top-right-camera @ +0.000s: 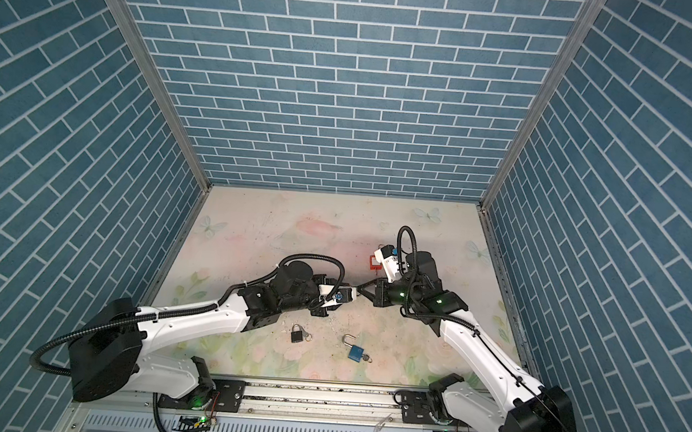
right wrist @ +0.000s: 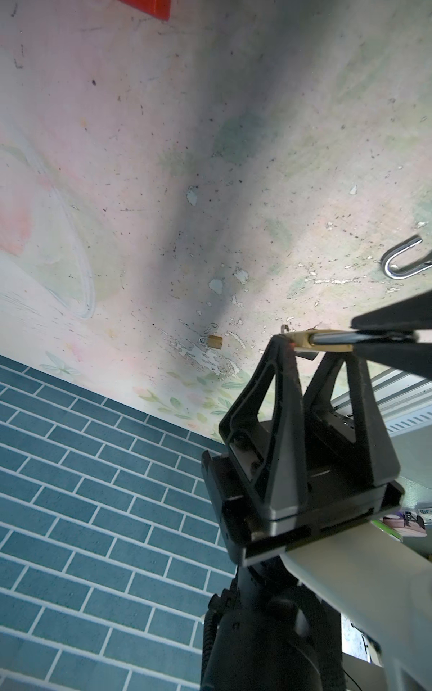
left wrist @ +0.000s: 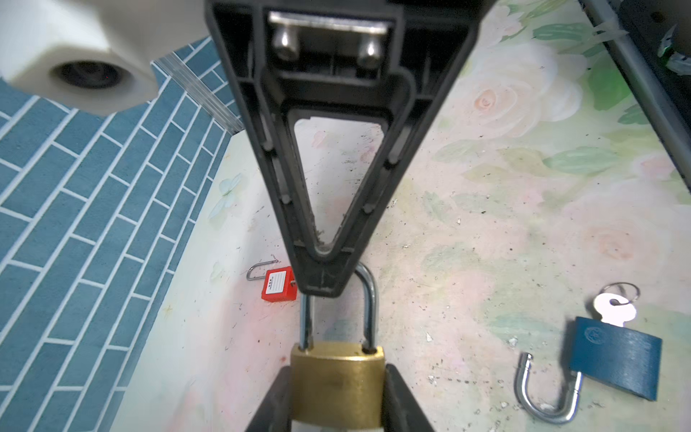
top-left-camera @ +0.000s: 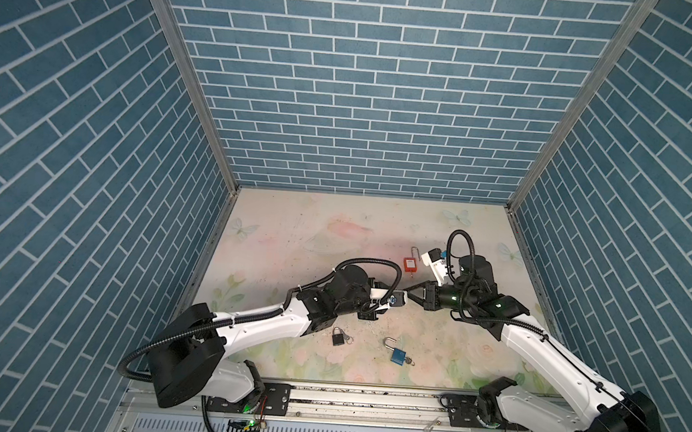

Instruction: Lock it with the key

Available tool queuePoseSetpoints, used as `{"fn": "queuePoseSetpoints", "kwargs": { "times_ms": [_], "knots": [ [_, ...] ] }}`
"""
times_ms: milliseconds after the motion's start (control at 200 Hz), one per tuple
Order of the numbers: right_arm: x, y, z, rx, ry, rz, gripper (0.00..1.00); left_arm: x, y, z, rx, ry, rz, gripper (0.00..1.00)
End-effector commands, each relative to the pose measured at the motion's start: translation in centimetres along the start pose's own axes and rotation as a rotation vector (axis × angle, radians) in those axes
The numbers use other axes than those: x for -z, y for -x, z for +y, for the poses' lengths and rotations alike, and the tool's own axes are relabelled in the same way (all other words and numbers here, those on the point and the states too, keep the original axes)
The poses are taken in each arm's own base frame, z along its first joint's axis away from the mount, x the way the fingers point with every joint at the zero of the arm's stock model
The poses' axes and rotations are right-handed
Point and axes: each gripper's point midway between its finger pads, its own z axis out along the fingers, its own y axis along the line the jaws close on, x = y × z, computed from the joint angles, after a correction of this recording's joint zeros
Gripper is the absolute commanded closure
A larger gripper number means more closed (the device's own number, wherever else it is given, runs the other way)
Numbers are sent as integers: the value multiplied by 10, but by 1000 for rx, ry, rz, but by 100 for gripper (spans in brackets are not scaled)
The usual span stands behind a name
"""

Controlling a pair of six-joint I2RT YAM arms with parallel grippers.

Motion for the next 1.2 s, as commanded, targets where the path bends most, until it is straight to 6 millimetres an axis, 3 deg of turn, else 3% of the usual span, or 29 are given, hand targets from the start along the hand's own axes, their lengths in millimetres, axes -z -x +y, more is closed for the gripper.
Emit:
{"fn": "queuePoseSetpoints", "kwargs": {
  "times_ms": [0, 690, 1195],
  "knots": [
    [-4, -10, 10, -40, 60, 61, 100, 6, 39, 40, -18, 159, -133, 94],
    [-26, -31, -2, -68, 68, 129, 100, 15, 102, 64, 58, 173, -334, 94],
    [-40, -53, -19, -125, 42, 195, 100, 29, 122, 94, 85, 317, -420, 96]
  ]
}}
